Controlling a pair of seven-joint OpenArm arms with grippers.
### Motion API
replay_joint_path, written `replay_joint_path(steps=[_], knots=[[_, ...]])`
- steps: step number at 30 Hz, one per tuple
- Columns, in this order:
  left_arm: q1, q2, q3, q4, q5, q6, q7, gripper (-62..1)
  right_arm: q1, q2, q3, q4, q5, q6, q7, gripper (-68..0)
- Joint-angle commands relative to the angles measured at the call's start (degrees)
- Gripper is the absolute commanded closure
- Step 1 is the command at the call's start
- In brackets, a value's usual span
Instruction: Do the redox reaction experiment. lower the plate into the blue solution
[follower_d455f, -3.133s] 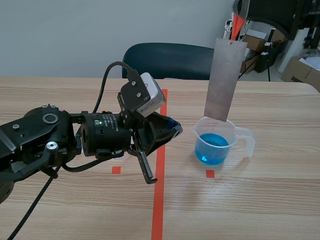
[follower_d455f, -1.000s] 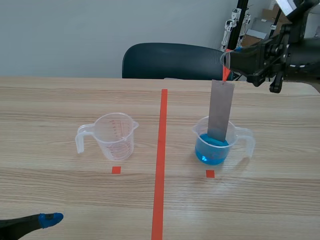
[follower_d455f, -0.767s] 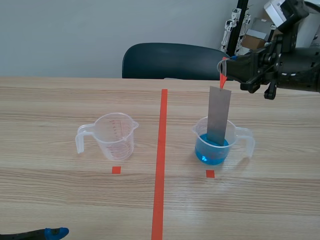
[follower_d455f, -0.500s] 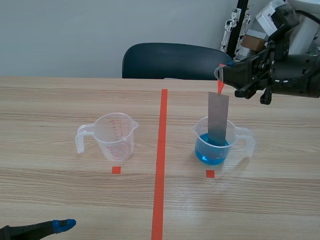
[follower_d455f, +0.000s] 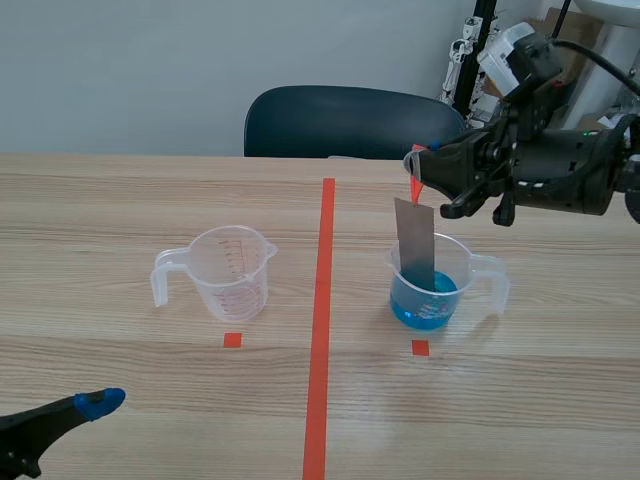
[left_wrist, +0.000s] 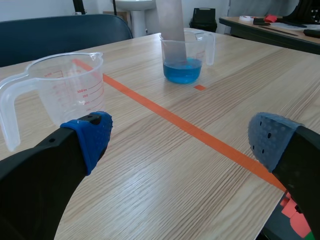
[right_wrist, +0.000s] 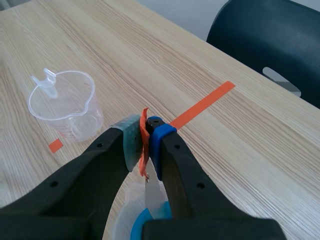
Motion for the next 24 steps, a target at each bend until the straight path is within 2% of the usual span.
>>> replay_joint_path(steps=[1, 5, 10, 12, 16, 20, 24], knots=[[-0.1, -0.3, 0.0, 1.2, -0.3, -0.3, -0.7, -57.3, 0.3, 0.3, 0.2, 0.6, -0.1, 0.0, -0.3, -0.4], [-0.9, -0.3, 0.0, 1.2, -0.2, -0.7, -0.9, -57.3, 0.4, 0.4, 0.2, 0.6, 0.1, 0.1, -0.8, -0.4], [-1.1, -0.3, 0.0, 1.2, 0.1, -0.7, -1.0, -57.3, 0.9, 0.5, 0.3, 0.6, 1.7, 2.9, -1.8, -0.4], [-1.1, -0.3, 0.0, 1.3, 0.1, -0.7, -1.6, -57.3, 1.0, 0.7, 0.3, 0.9, 1.8, 3.0, -1.9, -0.4], [-1.2, -0.3, 0.0, 1.4, 0.1, -0.7, -3.2, -57.3, 1.0, 2.1, 0.3, 2.2, 3.2, 3.1, -1.9, -0.4], [-1.7, -0.3, 0.0, 1.5, 0.1, -0.7, -3.1, -57.3, 1.4, 3.5, 0.3, 3.5, 4.4, 5.7, -1.9, -0.4], [-2.2, -0.2, 0.0, 1.5, 0.1, -0.7, -2.9, -57.3, 1.8, 4.5, 0.3, 3.5, 5.7, 5.8, -1.9, -0.4]])
